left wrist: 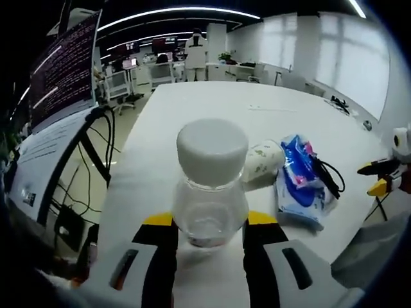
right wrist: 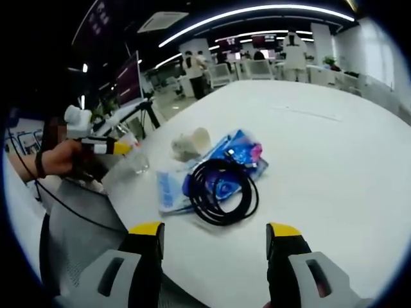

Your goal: Arrange the tabletop items into an orderly group along one side of the table until the central work area is clear of visible clutter.

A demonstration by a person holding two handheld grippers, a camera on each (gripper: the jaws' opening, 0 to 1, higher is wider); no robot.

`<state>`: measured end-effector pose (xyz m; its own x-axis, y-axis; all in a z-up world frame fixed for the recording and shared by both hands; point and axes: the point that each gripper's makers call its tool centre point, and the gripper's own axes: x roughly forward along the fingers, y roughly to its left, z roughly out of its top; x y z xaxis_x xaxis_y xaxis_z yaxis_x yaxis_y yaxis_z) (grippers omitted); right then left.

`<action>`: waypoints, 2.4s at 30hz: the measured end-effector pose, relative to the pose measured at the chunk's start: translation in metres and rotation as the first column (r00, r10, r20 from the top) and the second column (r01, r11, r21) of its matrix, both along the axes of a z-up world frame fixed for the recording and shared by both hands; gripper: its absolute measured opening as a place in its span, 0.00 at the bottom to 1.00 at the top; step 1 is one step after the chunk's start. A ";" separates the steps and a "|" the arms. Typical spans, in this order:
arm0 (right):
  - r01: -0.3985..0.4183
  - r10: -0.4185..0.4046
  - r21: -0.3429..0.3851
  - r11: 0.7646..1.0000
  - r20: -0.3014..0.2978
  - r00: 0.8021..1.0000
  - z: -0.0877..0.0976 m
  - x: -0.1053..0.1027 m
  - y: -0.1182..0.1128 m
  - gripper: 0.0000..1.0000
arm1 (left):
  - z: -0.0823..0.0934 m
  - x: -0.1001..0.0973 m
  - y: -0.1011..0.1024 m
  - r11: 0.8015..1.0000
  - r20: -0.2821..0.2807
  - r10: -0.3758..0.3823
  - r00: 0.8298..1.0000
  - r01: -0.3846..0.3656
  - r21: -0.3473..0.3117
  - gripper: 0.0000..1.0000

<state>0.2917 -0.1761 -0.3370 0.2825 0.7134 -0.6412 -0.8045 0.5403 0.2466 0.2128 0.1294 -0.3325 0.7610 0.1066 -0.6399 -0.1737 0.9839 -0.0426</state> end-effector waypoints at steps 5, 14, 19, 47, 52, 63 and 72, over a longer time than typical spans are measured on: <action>0.015 -0.015 0.013 1.000 0.002 1.000 0.001 -0.002 -0.001 0.65 | -0.001 -0.001 -0.002 1.000 0.010 0.013 1.000 -0.013 -0.012 0.39; 0.032 -0.032 0.009 0.999 -0.008 0.999 -0.002 -0.011 -0.007 0.65 | -0.003 0.000 -0.002 0.999 0.020 0.039 0.999 -0.039 -0.025 0.39; 0.038 -0.038 0.015 0.999 -0.005 0.999 -0.001 -0.008 -0.007 0.65 | -0.006 0.001 -0.001 0.999 0.018 0.043 0.999 -0.043 -0.022 0.39; 0.055 -0.055 0.010 0.998 0.001 0.998 0.005 -0.005 -0.013 0.66 | -0.008 0.021 0.002 0.998 0.031 0.054 0.998 -0.053 -0.039 0.38; 0.058 -0.059 0.017 0.998 0.005 0.998 0.011 -0.002 -0.012 0.66 | -0.008 0.034 0.007 0.997 0.037 0.058 0.998 -0.057 -0.043 0.38; 0.041 -0.041 0.007 0.999 -0.003 0.999 0.008 0.001 -0.013 0.66 | -0.011 0.058 0.021 0.996 0.043 0.073 0.996 -0.070 -0.051 0.38; 0.035 -0.035 -0.001 0.999 -0.008 0.999 0.008 0.002 -0.015 0.66 | -0.013 0.086 0.028 0.996 0.064 0.066 0.996 -0.062 -0.060 0.38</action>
